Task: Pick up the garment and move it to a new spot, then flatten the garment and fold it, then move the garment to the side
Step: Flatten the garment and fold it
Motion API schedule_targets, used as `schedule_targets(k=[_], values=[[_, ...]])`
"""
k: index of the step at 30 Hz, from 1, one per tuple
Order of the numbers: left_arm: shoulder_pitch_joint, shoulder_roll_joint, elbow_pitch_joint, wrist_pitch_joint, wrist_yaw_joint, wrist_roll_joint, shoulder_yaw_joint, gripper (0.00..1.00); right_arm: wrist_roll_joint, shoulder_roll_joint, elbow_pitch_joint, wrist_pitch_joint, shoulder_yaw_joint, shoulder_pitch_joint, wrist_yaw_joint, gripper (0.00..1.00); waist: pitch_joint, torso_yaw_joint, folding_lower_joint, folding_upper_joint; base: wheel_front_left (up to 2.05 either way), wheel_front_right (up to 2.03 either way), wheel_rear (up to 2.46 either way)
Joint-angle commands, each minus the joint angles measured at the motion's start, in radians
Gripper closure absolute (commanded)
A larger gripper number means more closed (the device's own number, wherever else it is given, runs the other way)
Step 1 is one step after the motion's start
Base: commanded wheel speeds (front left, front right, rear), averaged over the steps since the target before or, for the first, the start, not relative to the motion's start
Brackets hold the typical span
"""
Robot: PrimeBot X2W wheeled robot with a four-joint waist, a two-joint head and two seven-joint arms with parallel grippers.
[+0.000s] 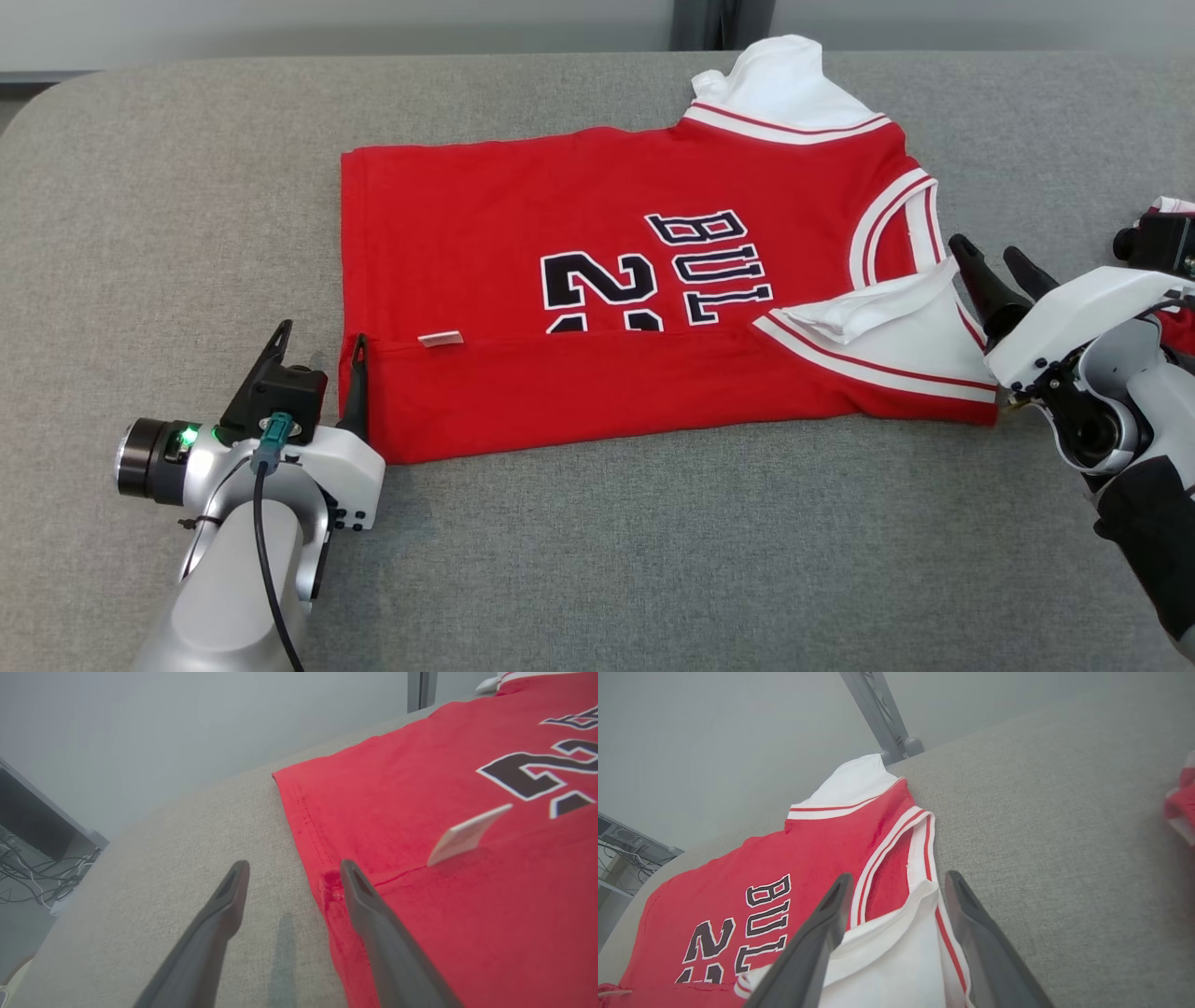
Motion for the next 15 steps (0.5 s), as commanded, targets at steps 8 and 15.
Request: schedule_targets(k=[8, 15], values=[[0.066, 0.017, -0.130, -0.001, 0.031, -0.021, 0.041, 0.00, -0.020, -0.032, -0.030, -0.155, 0.030, -0.005, 0.000, 0.00, -0.076, -0.008, 0.0000, 0.0000, 0.00, 0.00, 0.00], [0.180, 0.009, -0.302, -0.001, 0.046, -0.027, 0.075, 0.00, -0.041, -0.054, -0.080, -0.242, 0.031, 0.074, 0.000, 0.00, -0.143, -0.009, 0.0000, 0.0000, 0.00, 0.00, 0.00]])
